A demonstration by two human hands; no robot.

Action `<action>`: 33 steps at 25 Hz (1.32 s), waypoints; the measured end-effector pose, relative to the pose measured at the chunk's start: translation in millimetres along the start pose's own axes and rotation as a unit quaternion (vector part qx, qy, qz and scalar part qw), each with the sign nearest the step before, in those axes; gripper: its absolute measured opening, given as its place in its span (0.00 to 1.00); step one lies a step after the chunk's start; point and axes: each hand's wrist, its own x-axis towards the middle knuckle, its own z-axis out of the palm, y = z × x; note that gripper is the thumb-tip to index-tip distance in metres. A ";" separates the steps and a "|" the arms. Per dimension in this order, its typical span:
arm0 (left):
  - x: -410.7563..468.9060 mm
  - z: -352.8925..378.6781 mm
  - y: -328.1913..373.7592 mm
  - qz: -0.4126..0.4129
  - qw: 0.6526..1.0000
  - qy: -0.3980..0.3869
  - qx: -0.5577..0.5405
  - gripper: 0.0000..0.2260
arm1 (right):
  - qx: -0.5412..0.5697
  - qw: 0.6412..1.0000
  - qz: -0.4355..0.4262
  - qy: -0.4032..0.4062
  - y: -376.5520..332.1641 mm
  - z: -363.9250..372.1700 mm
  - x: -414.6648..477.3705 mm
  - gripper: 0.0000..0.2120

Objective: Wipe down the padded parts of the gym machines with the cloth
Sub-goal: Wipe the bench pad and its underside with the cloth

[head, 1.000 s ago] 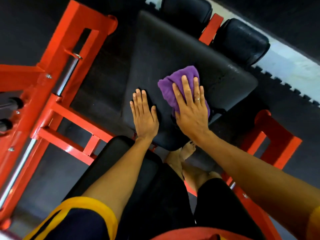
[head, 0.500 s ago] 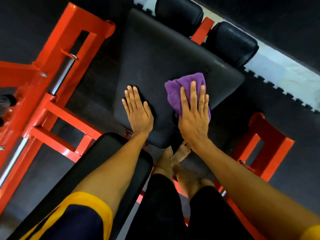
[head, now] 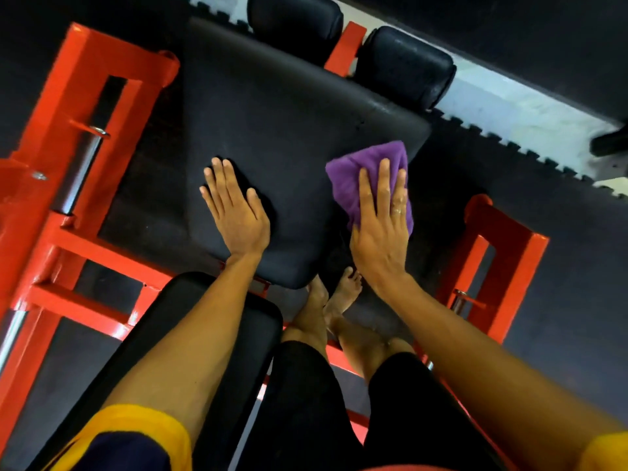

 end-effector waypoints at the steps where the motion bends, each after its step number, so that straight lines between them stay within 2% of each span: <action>1: 4.2 -0.7 0.0 0.002 1.000 0.003 -0.004 0.25 | 0.015 0.999 0.030 0.011 -7.5 0.6 10.3 0.32; 3: 4.0 -0.9 7.5 0.006 1.000 0.002 -0.009 0.25 | 0.020 1.000 0.017 0.009 -26.4 8.2 11.3 0.32; 6: -4.0 1.2 30.9 0.045 0.998 -0.038 -0.027 0.26 | -0.008 0.993 -0.108 -0.043 -38.6 25.8 -30.2 0.33; 8: -12.7 2.6 46.1 0.059 0.996 -0.057 -0.043 0.26 | 0.001 0.990 -0.127 -0.063 -22.6 24.4 -46.2 0.34; 10: -18.5 3.2 55.2 0.082 0.993 -0.065 -0.053 0.25 | 0.049 0.996 -0.049 -0.048 -9.8 16.2 -36.7 0.35; 12: -17.8 5.3 60.4 0.119 0.989 -0.070 -0.055 0.24 | 0.158 0.979 0.126 0.002 -7.5 0.9 -9.8 0.36; 14: -8.4 9.2 69.1 0.150 0.985 -0.067 -0.054 0.24 | 0.296 0.908 0.296 0.038 -9.9 -7.6 16.2 0.37; 15: 0.0 11.1 75.0 0.165 0.983 -0.068 -0.051 0.24 | 0.342 0.879 0.329 0.040 -14.5 -7.0 19.8 0.38; 16: 10.3 12.4 80.5 0.178 0.980 -0.072 -0.048 0.24 | 0.371 0.864 0.339 0.032 -20.7 -3.7 15.7 0.38; 20: 48.2 16.5 99.4 0.199 0.976 -0.078 -0.037 0.25 | 0.411 0.857 0.311 -0.015 -42.9 13.0 -29.6 0.40; 22: 57.0 18.6 101.9 0.206 0.975 -0.082 -0.030 0.25 | 0.423 0.845 0.328 0.000 -41.5 10.6 -17.7 0.41; 25: 55.7 21.1 100.4 0.214 0.975 -0.064 -0.008 0.25 | 0.386 0.860 0.323 0.086 -30.5 4.0 25.9 0.43; 27: 56.1 23.0 100.1 0.214 0.975 -0.058 -0.004 0.25 | 0.348 0.882 0.302 0.102 -32.1 1.0 32.3 0.44; 30: 56.4 22.8 99.0 0.214 0.975 -0.057 0.001 0.25 | 0.268 0.943 0.193 0.032 -45.4 3.5 0.6 0.43; 33: 57.4 23.4 98.6 0.211 0.975 -0.064 -0.013 0.25 | 0.192 0.978 0.079 -0.018 -36.4 14.9 -6.5 0.40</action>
